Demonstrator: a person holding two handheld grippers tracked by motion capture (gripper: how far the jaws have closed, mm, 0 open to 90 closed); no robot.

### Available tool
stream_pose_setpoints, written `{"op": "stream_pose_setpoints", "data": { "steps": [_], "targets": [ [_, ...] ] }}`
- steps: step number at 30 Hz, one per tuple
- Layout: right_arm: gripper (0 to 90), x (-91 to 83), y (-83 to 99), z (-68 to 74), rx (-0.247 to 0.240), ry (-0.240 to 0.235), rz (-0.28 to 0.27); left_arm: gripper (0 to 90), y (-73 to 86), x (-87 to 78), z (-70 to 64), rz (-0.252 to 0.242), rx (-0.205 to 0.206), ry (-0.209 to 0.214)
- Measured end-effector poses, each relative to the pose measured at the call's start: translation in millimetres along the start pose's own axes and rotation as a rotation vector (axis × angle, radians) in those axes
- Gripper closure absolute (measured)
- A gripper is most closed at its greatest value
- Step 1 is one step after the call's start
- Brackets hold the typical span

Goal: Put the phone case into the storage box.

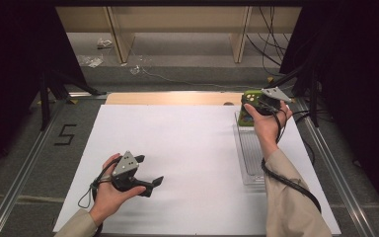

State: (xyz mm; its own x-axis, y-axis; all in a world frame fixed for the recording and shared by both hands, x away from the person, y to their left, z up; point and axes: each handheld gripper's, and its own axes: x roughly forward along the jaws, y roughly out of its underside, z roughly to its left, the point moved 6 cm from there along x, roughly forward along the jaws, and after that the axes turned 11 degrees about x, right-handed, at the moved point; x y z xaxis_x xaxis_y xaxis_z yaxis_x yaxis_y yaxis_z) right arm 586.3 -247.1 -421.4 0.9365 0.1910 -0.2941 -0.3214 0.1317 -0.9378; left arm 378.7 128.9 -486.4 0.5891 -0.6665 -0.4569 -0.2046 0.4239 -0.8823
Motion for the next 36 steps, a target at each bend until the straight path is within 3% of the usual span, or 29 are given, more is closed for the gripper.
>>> {"op": "stream_pose_setpoints", "data": {
  "steps": [36],
  "targets": [
    [17.1, 10.1, 1.9, -0.2, -0.015, 0.002, 0.019, 0.8, 0.5, 0.1, 0.5, 0.001, -0.001, 0.000]
  ]
}}
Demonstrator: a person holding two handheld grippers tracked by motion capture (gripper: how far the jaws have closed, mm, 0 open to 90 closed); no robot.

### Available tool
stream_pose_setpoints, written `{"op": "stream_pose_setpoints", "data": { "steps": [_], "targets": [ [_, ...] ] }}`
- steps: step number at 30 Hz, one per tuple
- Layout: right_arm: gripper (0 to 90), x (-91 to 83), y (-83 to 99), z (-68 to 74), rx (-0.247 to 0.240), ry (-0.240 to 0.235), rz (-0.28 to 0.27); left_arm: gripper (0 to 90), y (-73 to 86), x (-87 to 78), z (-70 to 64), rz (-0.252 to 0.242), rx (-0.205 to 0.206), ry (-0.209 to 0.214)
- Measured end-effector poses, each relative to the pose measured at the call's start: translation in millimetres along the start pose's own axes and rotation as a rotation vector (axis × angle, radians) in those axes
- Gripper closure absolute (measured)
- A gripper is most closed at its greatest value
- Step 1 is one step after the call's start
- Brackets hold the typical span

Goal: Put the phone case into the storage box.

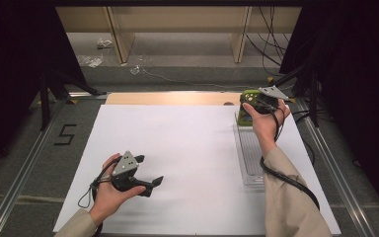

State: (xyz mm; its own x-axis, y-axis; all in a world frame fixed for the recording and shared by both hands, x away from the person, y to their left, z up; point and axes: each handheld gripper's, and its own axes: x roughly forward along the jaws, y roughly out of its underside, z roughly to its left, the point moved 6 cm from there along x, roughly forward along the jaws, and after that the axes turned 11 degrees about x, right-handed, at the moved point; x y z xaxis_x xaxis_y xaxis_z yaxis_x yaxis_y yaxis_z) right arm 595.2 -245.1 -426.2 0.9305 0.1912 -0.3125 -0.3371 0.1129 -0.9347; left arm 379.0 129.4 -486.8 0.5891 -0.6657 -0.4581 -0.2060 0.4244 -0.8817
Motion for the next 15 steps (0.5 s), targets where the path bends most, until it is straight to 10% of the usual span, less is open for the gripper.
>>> {"op": "stream_pose_setpoints", "data": {
  "steps": [15],
  "targets": [
    [17.1, 3.2, 1.5, -1.2, 0.001, 0.002, 0.007, 0.8, 0.1, -0.1, 0.1, 0.000, -0.001, 0.000]
  ]
}}
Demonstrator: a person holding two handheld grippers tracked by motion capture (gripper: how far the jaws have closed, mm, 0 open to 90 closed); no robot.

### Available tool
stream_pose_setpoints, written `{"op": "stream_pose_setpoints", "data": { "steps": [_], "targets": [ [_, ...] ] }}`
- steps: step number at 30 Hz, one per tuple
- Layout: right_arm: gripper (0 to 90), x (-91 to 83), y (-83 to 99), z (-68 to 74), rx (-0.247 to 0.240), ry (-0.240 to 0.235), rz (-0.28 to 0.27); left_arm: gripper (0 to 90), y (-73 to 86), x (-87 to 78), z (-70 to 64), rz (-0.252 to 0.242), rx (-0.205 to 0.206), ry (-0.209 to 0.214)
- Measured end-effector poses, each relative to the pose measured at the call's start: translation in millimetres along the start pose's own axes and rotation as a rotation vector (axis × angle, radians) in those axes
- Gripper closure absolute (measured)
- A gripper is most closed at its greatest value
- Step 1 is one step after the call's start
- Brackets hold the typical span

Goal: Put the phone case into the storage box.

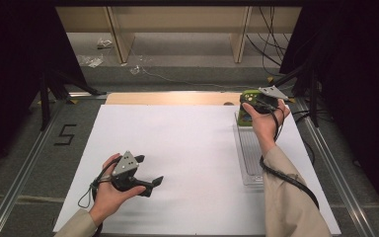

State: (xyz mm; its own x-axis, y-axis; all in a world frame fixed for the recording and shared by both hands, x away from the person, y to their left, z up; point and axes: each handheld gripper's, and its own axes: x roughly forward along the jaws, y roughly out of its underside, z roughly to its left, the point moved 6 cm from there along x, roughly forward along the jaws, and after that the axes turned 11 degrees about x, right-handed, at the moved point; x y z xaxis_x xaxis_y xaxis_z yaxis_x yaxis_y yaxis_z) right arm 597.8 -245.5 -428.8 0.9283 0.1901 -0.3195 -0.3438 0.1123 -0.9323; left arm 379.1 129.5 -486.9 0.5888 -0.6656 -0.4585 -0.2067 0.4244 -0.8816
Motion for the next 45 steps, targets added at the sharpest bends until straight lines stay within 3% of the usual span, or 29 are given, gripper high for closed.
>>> {"op": "stream_pose_setpoints", "data": {
  "steps": [45],
  "targets": [
    [17.1, 9.3, 7.2, -2.5, -0.013, -0.001, 0.029, 0.8, 0.3, 0.2, -0.2, 0.001, -0.001, 0.000]
  ]
}}
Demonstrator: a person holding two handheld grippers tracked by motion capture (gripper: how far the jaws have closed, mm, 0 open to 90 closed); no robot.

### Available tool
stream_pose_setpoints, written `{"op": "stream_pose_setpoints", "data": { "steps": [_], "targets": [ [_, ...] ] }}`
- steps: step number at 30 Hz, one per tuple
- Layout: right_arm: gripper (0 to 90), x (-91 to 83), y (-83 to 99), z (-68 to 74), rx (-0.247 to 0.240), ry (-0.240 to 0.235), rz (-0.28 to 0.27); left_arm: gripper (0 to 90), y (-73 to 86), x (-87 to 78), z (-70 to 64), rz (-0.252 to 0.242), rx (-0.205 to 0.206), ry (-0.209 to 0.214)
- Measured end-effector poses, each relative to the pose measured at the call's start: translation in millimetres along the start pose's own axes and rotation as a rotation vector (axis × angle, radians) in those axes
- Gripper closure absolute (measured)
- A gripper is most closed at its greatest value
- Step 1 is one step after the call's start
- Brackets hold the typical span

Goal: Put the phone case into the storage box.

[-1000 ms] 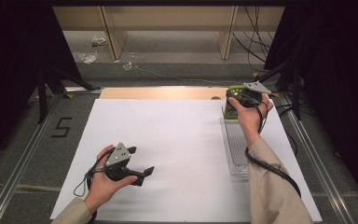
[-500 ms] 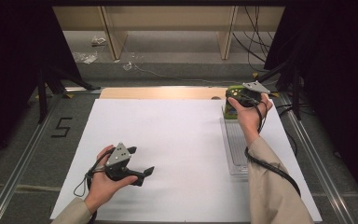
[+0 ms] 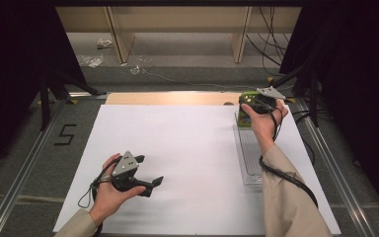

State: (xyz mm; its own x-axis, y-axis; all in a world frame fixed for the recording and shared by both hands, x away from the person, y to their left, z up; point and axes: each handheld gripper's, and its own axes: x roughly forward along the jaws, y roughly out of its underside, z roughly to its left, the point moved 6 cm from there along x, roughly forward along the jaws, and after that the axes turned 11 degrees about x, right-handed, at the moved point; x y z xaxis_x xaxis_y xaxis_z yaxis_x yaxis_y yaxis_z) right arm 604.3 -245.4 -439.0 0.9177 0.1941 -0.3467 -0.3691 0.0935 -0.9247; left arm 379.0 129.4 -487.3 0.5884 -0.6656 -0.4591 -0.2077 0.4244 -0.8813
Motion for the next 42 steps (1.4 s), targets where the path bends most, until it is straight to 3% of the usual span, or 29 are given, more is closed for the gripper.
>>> {"op": "stream_pose_setpoints", "data": {
  "steps": [42],
  "targets": [
    [16.6, 3.7, 5.1, -1.1, -0.002, -0.008, 0.000, 0.9, 0.4, 0.3, 0.0, 0.000, 0.000, 0.004]
  ]
}}
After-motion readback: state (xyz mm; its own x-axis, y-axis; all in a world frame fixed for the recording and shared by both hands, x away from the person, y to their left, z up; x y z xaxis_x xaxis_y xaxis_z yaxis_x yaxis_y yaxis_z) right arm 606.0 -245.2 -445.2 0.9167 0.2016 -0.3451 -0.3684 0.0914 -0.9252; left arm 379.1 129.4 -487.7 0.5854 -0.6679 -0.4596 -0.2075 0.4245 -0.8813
